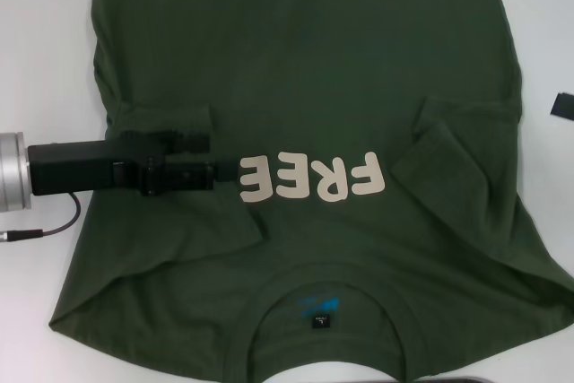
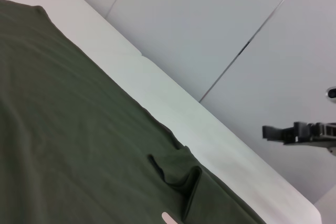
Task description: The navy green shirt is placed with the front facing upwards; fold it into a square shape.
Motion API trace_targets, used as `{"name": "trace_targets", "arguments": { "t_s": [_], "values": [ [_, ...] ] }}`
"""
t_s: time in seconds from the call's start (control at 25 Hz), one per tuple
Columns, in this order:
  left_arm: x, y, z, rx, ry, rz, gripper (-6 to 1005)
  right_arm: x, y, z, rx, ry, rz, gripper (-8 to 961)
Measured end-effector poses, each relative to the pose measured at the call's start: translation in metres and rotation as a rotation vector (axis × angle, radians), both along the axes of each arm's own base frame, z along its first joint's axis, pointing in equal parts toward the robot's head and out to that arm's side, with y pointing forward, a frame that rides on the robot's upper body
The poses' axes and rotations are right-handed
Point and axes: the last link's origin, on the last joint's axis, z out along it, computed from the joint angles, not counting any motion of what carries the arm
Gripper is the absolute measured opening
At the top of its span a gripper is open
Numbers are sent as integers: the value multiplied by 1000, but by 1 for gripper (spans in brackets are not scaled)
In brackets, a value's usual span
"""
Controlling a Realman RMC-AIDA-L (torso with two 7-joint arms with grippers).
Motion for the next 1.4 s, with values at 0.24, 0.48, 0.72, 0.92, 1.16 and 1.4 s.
{"name": "trace_targets", "arguments": {
  "t_s": [0.24, 0.48, 0.72, 0.92, 1.16, 1.4],
  "values": [
    [0, 2, 0, 7, 6, 2, 918, -5, 3, 4, 59, 67, 17, 699],
    [-1, 3, 2, 13, 7, 5, 918, -9, 6, 11, 122, 98, 43, 779],
    [0, 5, 4, 18, 6, 5, 918, -11, 8, 16, 227, 101, 77, 871],
    [3, 8, 5, 27, -7, 3, 918, -11, 10, 24, 339, 136, 65, 880],
    [7, 11, 5, 34, -21, -2, 917, -14, 10, 24, 398, 152, 97, 875],
    [10, 11, 7, 30, -42, -1, 917, -19, 7, 24, 410, 162, 146, 864]
  ]
}}
